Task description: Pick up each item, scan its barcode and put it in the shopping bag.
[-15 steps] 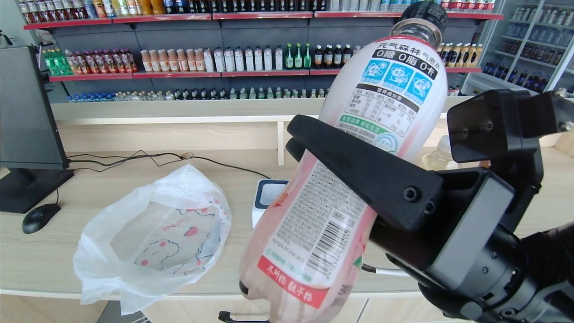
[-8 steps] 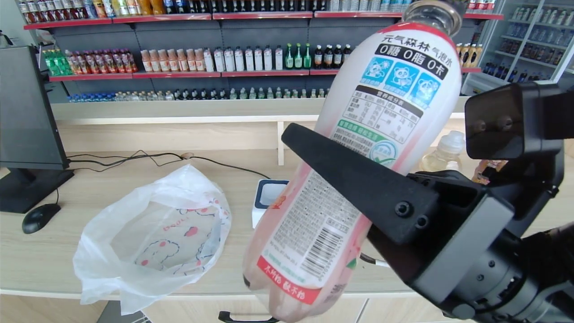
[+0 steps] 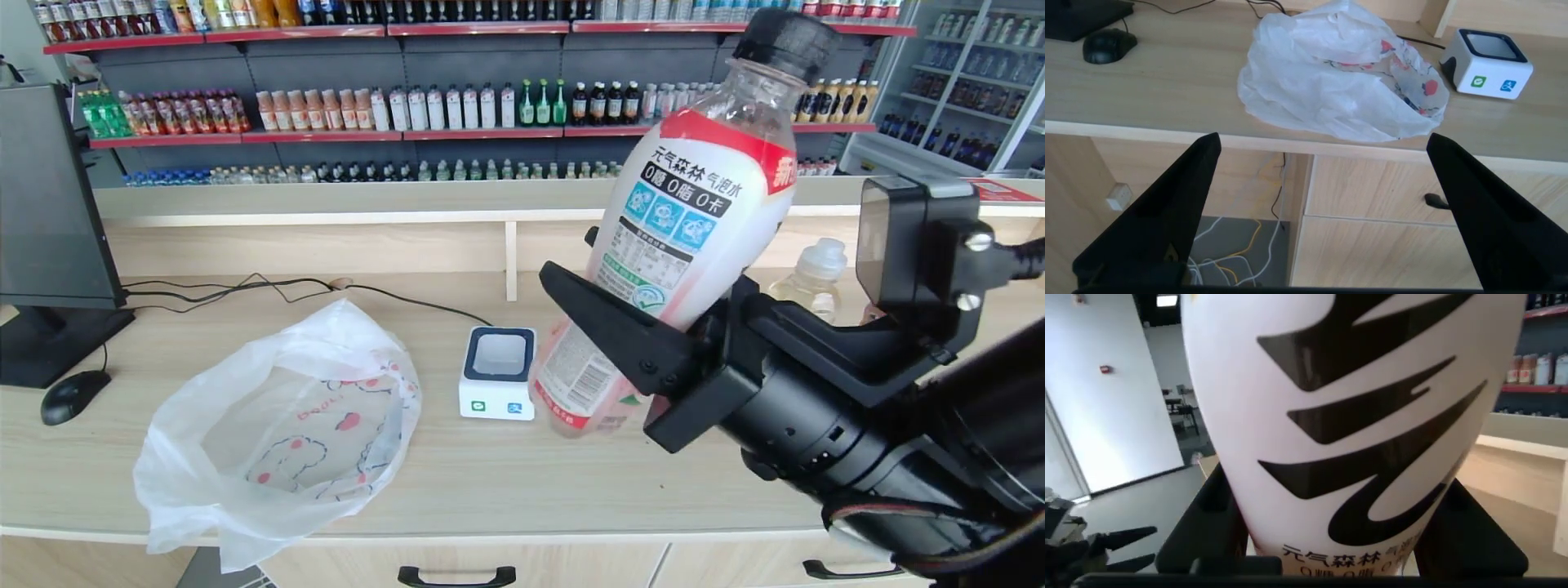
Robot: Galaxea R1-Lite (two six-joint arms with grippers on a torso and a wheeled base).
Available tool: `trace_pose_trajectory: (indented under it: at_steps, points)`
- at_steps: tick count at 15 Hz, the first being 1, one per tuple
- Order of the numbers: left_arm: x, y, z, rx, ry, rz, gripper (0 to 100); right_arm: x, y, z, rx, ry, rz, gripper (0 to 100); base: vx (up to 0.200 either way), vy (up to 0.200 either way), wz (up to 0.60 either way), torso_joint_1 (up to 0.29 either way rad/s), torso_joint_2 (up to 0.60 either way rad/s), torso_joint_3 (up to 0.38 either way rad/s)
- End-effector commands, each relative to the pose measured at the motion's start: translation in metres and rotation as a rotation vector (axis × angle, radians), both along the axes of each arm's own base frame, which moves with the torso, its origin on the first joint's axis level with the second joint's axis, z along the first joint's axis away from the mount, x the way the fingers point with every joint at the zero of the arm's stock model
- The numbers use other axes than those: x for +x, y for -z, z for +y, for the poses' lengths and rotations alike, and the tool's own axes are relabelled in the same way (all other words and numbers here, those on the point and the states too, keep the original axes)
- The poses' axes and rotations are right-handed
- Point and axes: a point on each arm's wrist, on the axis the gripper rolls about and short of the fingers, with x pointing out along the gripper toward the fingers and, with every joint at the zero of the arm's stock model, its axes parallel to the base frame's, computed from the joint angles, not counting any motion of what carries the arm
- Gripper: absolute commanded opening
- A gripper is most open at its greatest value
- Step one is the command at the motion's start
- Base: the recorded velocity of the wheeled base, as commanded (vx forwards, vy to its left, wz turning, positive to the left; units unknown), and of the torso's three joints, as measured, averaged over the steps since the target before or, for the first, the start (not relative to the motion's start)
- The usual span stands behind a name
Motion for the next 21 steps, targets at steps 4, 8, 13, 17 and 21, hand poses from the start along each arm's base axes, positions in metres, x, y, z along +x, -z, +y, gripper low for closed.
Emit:
trace_pose_trajectory:
  at_steps: [4, 8, 13, 17, 21]
  points:
    - [0.000, 0.000, 0.000, 0.000, 0.000, 0.001, 100, 0.034, 0.008, -0.027, -0.078, 0.386, -0.050, 0, 0.000, 0.000, 0.00, 0.000, 0.00, 0.000]
    - [0.000, 0.000, 0.000, 0.000, 0.000, 0.001, 100, 0.047, 0.018, -0.052, -0.126, 0.582, -0.019, 0, 0.000, 0.000, 0.00, 0.000, 0.00, 0.000]
    - [0.000, 0.000, 0.000, -0.002, -0.002, 0.000, 100, 0.048, 0.029, -0.071, -0.147, 0.706, 0.047, 0, 0.000, 0.000, 0.00, 0.000, 0.00, 0.000]
    - [0.000, 0.000, 0.000, -0.009, -0.002, 0.001, 100, 0.038, 0.039, -0.082, -0.115, 0.776, 0.147, 0, -0.050, 0.000, 0.00, -0.001, 0.00, 0.001]
    - [0.000, 0.000, 0.000, -0.006, 0.000, 0.001, 100, 0.034, 0.032, -0.088, -0.089, 0.796, 0.136, 0, -0.100, 0.000, 0.00, 0.002, 0.00, 0.001]
